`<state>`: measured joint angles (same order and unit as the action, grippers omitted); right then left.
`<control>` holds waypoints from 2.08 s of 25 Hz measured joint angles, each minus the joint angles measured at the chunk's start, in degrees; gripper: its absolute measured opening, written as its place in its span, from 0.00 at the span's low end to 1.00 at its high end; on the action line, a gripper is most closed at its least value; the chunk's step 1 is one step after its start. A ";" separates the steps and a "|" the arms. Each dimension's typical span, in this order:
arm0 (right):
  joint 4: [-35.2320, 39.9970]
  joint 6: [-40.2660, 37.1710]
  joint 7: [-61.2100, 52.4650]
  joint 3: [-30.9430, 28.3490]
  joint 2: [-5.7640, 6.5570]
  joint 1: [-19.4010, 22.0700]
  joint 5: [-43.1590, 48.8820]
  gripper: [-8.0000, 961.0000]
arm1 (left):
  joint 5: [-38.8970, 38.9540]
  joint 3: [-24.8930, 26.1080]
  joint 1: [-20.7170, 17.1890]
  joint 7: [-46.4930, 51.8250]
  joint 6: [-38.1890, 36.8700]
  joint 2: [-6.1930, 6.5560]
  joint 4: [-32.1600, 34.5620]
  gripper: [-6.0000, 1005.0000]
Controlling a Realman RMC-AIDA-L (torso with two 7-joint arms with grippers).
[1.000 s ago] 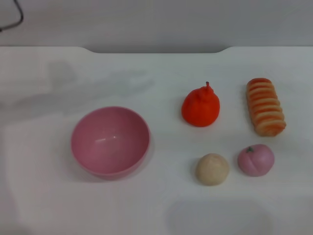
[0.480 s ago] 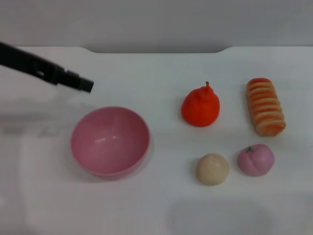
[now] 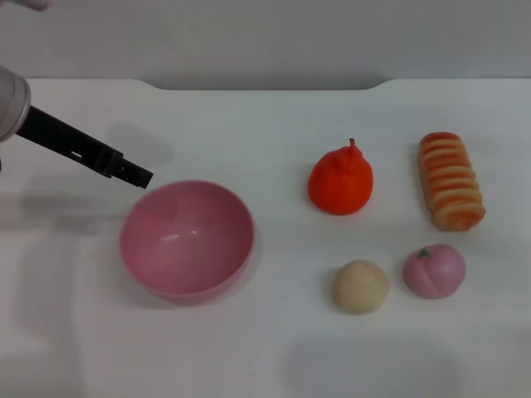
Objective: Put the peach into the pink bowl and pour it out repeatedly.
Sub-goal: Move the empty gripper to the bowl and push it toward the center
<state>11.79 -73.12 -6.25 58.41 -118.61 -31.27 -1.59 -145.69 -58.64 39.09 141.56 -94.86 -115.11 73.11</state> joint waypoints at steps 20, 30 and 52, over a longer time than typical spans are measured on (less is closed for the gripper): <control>0.62 -1.38 -0.08 0.36 -0.06 -0.11 0.70 0.45 | -6.18 -4.02 -0.15 2.85 8.01 -2.47 -6.56 0.58; 1.18 -1.41 -0.08 0.56 0.03 -0.85 0.81 0.45 | -6.25 -4.52 -0.48 2.91 11.97 -2.65 -11.21 0.58; 1.22 -1.04 -0.02 0.56 0.14 -1.52 0.81 0.45 | -6.28 -8.95 -0.74 5.10 16.44 -2.74 -13.96 0.47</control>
<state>13.00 -74.16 -6.27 58.97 -118.47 -32.79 -0.78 -151.97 -67.59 38.35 146.66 -78.42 -117.85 59.15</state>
